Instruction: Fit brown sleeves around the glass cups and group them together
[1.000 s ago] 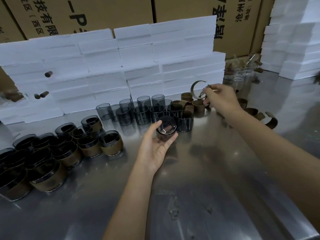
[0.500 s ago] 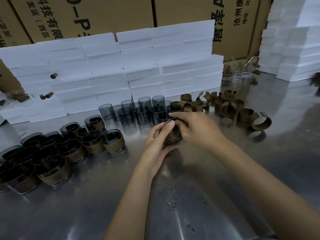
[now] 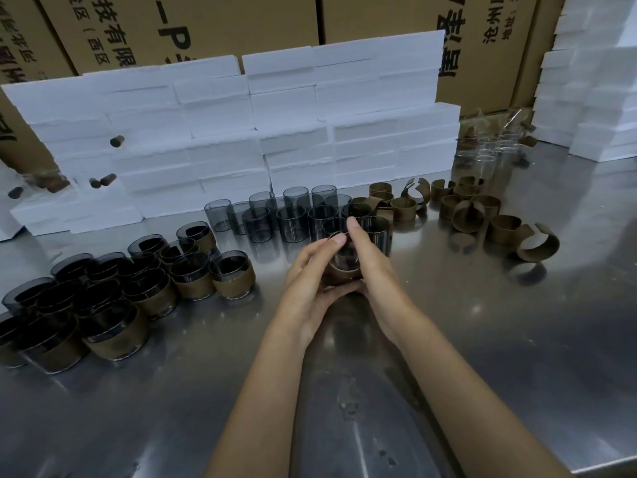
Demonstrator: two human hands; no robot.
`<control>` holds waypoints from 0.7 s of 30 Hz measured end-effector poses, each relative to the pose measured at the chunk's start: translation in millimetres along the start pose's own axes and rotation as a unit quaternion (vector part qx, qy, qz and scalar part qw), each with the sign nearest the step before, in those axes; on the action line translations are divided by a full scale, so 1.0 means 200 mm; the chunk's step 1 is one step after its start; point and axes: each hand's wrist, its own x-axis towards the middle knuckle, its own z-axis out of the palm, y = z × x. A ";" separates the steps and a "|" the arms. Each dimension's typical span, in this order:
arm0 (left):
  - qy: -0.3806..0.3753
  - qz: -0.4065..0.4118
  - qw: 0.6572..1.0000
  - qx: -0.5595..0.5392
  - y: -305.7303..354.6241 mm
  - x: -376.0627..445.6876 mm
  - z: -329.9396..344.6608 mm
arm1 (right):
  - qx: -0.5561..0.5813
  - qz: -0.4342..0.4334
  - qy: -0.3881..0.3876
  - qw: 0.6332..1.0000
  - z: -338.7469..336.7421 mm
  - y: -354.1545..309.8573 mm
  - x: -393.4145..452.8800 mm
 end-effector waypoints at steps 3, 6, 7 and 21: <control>0.009 0.001 1.000 0.020 0.00 0.00 -0.01 | 0.031 0.010 0.015 0.999 0.00 0.02 0.01; 0.009 0.005 0.999 0.041 0.00 0.00 0.01 | 0.049 0.008 -0.001 0.999 -0.02 0.03 0.01; 0.008 0.006 0.999 0.051 0.00 0.00 0.02 | 0.057 0.006 -0.004 0.998 -0.03 0.03 0.01; -0.041 -0.031 0.997 0.052 0.02 -0.01 -0.01 | 0.005 -0.068 0.053 0.996 -0.01 0.09 0.00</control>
